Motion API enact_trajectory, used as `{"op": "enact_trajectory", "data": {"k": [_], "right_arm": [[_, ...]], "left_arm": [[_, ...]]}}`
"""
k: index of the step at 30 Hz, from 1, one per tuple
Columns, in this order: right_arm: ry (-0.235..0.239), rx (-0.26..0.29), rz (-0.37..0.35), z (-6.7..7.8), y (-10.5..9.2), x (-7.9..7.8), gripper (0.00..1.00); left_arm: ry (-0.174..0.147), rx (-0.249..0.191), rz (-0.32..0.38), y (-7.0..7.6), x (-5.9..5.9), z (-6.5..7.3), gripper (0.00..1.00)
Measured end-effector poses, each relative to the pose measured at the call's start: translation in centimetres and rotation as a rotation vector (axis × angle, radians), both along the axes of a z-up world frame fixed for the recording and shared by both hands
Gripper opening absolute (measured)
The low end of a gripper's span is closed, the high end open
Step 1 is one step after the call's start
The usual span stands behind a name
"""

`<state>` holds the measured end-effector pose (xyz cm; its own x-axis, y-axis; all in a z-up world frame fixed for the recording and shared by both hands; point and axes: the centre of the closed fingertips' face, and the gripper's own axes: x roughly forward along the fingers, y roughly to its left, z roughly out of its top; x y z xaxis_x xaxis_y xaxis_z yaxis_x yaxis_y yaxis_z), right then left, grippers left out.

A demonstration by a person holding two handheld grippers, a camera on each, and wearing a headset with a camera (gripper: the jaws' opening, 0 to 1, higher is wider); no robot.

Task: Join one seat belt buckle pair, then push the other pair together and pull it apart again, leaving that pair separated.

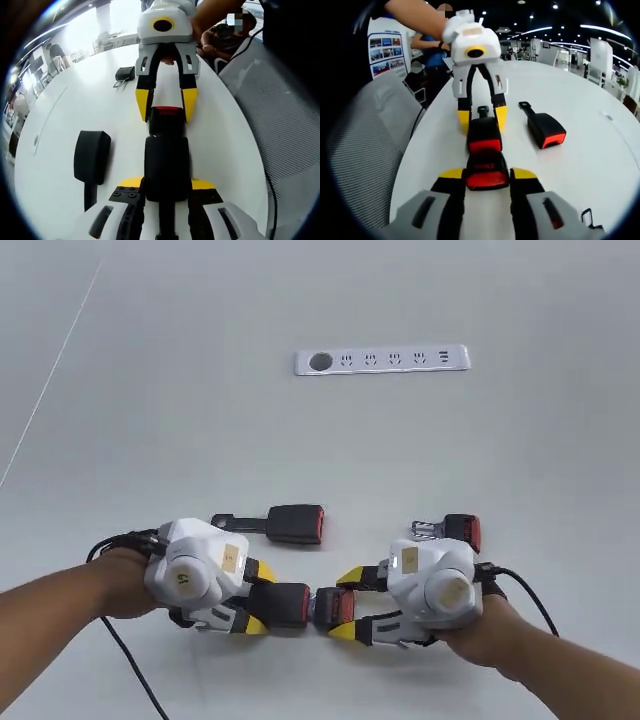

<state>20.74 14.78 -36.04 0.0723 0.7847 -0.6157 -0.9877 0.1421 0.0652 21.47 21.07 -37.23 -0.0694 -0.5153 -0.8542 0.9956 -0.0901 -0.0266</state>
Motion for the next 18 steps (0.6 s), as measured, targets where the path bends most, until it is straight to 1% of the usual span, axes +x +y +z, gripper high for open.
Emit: {"op": "enact_trajectory", "data": {"k": [1,2,3,4,5,6,7,8,9,10,11,12,13,15,16,18], "right_arm": [[-0.008,-0.034,-0.025,-0.2,-0.3,0.1,0.37],[0.01,-0.044,-0.066,-0.2,-0.5,0.2,0.46],[0.016,-0.027,-0.086,0.1,-0.6,0.2,0.54],[0.016,-0.007,-0.104,0.4,-0.7,0.3,0.61],[0.017,-0.004,-0.127,0.7,-1.2,0.5,0.66],[0.012,-0.017,-0.134,0.7,-1.8,0.6,0.67],[0.003,-0.019,-0.145,1.0,-2.3,0.7,0.66],[-0.003,-0.014,-0.157,1.3,-2.7,0.9,0.67],[0.002,-0.01,-0.171,1.5,-3.1,1.0,0.67],[0.011,-0.009,-0.186,1.6,-3.5,1.1,0.67],[-0.003,-0.003,-0.196,1.9,-4.2,1.3,0.67],[-0.014,-0.003,-0.202,2.1,-4.6,1.5,0.67],[-0.01,-0.011,-0.212,2.2,-5.3,1.7,0.67],[-0.003,-0.01,-0.233,2.3,-6.0,2.1,0.67],[-0.008,0.001,-0.247,2.6,-6.5,2.5,0.67],[-0.011,0.006,-0.265,2.9,-7.3,3.3,0.67]], "left_arm": [[-0.003,0.013,0.013,0.0,0.0,0.1,0.34],[-0.012,0.032,0.026,0.2,0.1,0.2,0.34],[-0.023,0.037,0.032,0.4,0.2,0.1,0.36],[-0.042,0.036,0.044,0.5,0.4,0.2,0.39],[-0.063,0.024,0.064,0.5,0.5,0.4,0.44],[-0.058,0.018,0.063,0.5,0.3,0.7,0.51],[-0.051,0.0,0.084,0.5,0.2,1.1,0.56],[-0.055,-0.011,0.094,0.5,0.3,1.5,0.58],[-0.071,-0.02,0.103,0.5,0.5,1.8,0.58],[-0.094,-0.022,0.113,0.7,0.8,2.0,0.58],[-0.109,-0.022,0.133,1.0,1.2,2.2,0.58],[-0.109,-0.03,0.146,1.0,1.4,2.4,0.58],[-0.105,-0.053,0.172,0.9,1.6,2.8,0.58],[-0.109,-0.072,0.199,0.9,2.1,3.3,0.58],[-0.116,-0.08,0.213,0.9,2.6,3.6,0.58],[-0.124,-0.104,0.242,0.6,3.4,4.4,0.58]]}}
